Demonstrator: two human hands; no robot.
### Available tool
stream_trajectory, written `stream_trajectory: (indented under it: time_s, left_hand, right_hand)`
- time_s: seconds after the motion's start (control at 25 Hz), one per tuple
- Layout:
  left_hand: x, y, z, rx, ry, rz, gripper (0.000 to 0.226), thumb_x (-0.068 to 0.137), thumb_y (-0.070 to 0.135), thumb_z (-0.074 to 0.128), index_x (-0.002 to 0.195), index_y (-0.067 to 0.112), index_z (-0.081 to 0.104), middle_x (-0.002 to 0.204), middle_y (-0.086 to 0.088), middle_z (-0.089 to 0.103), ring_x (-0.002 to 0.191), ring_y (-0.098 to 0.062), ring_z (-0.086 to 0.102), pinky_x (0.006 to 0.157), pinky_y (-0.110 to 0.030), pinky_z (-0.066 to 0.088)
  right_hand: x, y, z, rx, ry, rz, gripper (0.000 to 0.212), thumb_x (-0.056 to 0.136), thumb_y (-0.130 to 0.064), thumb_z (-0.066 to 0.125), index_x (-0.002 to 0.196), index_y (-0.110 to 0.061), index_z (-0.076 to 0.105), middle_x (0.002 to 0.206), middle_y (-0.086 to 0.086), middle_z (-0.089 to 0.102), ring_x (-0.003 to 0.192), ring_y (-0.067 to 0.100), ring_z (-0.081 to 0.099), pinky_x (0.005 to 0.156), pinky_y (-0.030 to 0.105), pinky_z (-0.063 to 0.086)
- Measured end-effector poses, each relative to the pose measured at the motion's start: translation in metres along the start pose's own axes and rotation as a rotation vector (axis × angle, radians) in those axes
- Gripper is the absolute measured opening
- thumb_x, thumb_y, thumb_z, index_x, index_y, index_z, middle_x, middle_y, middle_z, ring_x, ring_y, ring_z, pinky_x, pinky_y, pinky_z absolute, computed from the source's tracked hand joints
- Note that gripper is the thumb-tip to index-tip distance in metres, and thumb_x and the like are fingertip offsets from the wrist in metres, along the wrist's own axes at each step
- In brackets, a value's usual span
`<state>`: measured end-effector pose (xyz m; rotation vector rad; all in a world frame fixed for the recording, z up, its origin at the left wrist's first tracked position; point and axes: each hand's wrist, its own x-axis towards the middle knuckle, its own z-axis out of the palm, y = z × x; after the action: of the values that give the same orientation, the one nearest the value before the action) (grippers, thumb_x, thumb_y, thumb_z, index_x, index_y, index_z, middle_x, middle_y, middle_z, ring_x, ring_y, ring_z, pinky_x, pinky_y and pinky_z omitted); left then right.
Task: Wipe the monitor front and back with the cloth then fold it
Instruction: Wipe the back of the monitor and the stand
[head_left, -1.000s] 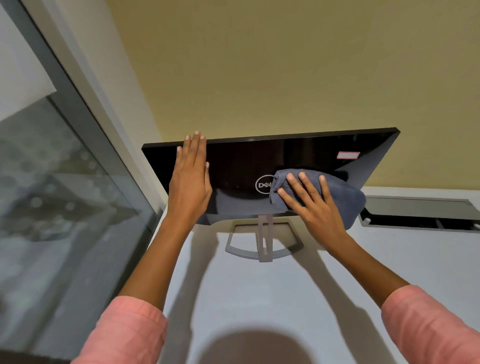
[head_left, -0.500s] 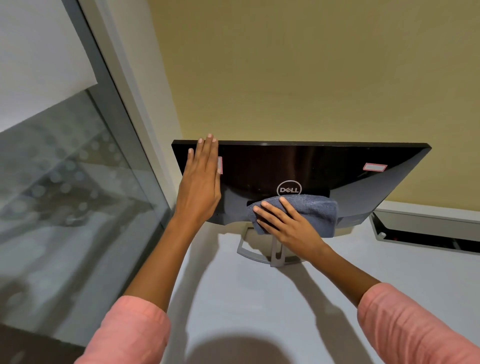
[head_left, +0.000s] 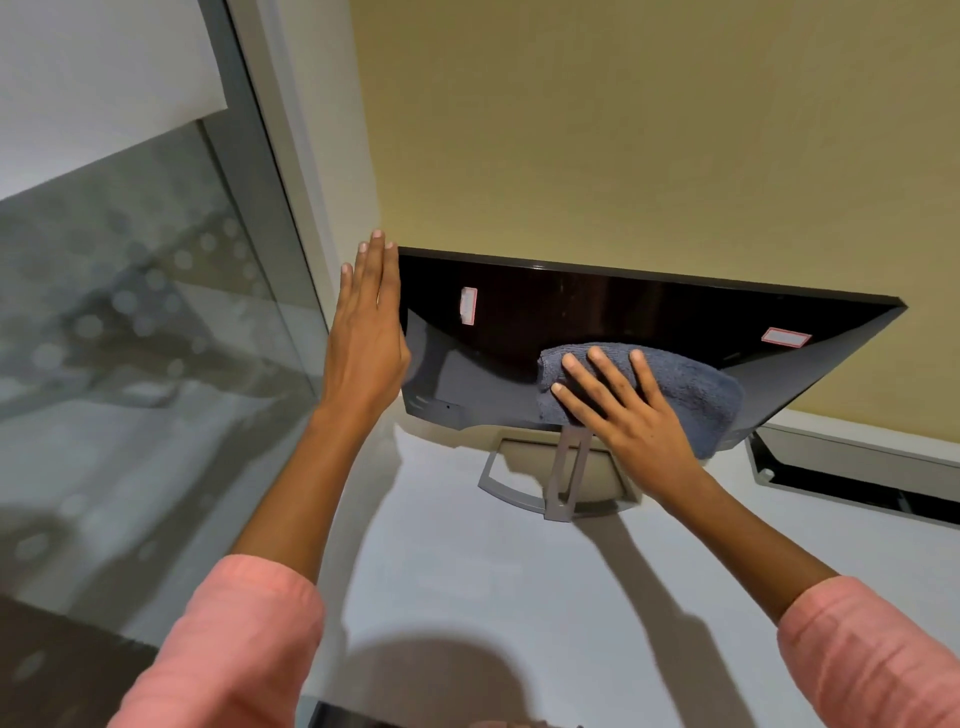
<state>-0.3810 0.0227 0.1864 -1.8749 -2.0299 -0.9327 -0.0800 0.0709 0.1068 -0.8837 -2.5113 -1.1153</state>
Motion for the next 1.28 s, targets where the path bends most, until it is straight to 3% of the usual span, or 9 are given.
stream_trajectory:
  time_s: [0.28, 0.48, 0.6, 0.76, 0.88, 1.08, 1.28]
  left_hand:
    - [0.002, -0.009, -0.009, -0.052, -0.059, 0.037, 0.08, 0.08, -0.019, 0.031, 0.15, 0.01, 0.007, 0.159, -0.005, 0.004, 0.146, -0.019, 0.0, 0.118, -0.026, -0.001]
    - [-0.002, -0.015, -0.005, -0.083, -0.077, 0.061, 0.08, 0.082, -0.018, 0.031, 0.151, 0.012, 0.003, 0.159, -0.003, 0.0, 0.146, -0.02, -0.002, 0.118, -0.029, 0.0]
    - [0.001, -0.025, -0.005, -0.14, -0.091, 0.111, 0.068, 0.092, -0.01, 0.031, 0.15, 0.013, 0.005, 0.159, -0.002, 0.003, 0.146, -0.019, -0.002, 0.119, -0.031, 0.001]
    - [0.004, -0.037, -0.008, -0.178, -0.12, 0.145, 0.064, 0.095, -0.007, 0.03, 0.15, 0.016, 0.009, 0.158, 0.001, 0.006, 0.146, -0.018, -0.002, 0.12, -0.033, 0.002]
    - [0.007, -0.046, -0.011, -0.19, -0.139, 0.18, 0.064, 0.094, -0.008, 0.029, 0.15, 0.017, 0.011, 0.158, 0.001, 0.008, 0.146, -0.019, -0.001, 0.12, -0.034, 0.003]
    - [0.005, -0.044, -0.009, -0.257, -0.154, 0.169, 0.063, 0.095, -0.005, 0.029, 0.15, 0.017, 0.009, 0.159, 0.001, 0.007, 0.146, -0.018, 0.0, 0.119, -0.033, 0.002]
    - [0.007, -0.049, -0.008, -0.266, -0.152, 0.217, 0.059, 0.098, -0.001, 0.029, 0.15, 0.016, 0.008, 0.159, 0.0, 0.005, 0.146, -0.02, 0.0, 0.119, -0.035, 0.003]
  right_hand:
    - [0.021, -0.05, 0.023, -0.005, -0.118, -0.285, 0.067, 0.081, -0.013, 0.064, 0.142, -0.01, 0.037, 0.155, 0.01, 0.022, 0.144, 0.031, 0.015, 0.114, 0.053, 0.002]
    - [0.065, -0.074, 0.011, 0.002, -0.112, -0.286, 0.058, 0.086, -0.019, 0.06, 0.141, -0.011, 0.04, 0.155, 0.009, 0.024, 0.144, 0.029, 0.016, 0.115, 0.052, -0.008]
    - [0.08, -0.065, 0.001, 0.035, -0.028, -0.195, 0.057, 0.088, -0.013, 0.058, 0.142, -0.012, 0.039, 0.156, 0.01, 0.022, 0.144, 0.031, 0.015, 0.116, 0.054, 0.002]
    - [0.077, -0.042, -0.013, 0.031, 0.037, -0.053, 0.052, 0.097, -0.001, 0.028, 0.147, -0.013, 0.029, 0.156, 0.01, 0.02, 0.143, 0.035, 0.016, 0.114, 0.057, 0.014]
    - [0.054, -0.039, -0.008, -0.005, 0.003, -0.087, 0.054, 0.098, 0.001, 0.012, 0.147, -0.013, 0.029, 0.156, 0.01, 0.02, 0.143, 0.035, 0.018, 0.113, 0.058, 0.016]
    - [0.041, -0.057, 0.012, -0.01, -0.078, -0.229, 0.059, 0.087, -0.006, 0.055, 0.143, -0.01, 0.037, 0.156, 0.01, 0.019, 0.144, 0.032, 0.014, 0.116, 0.055, 0.006]
    - [0.069, -0.082, 0.014, 0.01, -0.106, -0.303, 0.056, 0.087, -0.011, 0.05, 0.142, -0.007, 0.038, 0.155, 0.012, 0.022, 0.144, 0.032, 0.016, 0.115, 0.053, 0.002]
